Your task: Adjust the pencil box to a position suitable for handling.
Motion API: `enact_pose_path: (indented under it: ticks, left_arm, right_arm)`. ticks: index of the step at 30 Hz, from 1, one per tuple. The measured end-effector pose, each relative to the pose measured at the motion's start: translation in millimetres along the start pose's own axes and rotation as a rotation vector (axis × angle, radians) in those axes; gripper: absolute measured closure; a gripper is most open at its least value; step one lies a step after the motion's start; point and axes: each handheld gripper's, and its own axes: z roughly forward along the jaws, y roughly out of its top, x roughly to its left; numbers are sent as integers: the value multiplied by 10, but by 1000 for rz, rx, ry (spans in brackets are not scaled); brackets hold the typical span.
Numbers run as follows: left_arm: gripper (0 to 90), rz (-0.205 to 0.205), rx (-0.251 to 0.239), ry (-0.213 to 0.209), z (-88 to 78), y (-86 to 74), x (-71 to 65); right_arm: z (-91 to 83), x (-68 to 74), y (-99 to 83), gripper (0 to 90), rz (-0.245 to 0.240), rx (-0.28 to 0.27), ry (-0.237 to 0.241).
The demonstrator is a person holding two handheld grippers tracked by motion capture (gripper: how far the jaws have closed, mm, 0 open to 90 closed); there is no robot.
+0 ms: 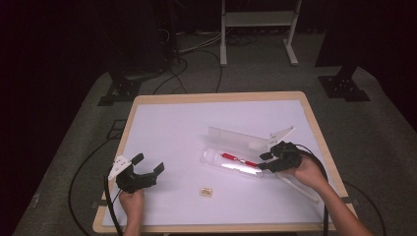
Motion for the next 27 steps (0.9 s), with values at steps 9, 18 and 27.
enact_pose_path:
  ticks: [9,18,27]
  left_arm:
    - [0,2,3,0,-2,0,0]
    - [0,3,4,1,-4,0,-2]
    - [0,3,4,0,-5,0,-1]
  right_arm:
    - [-89,19,-126,567,5,-9,-13]
    - [-118,-1,-261,557,23,-9,-25]
    - [-145,-17,-392,556,42,-7,-29]
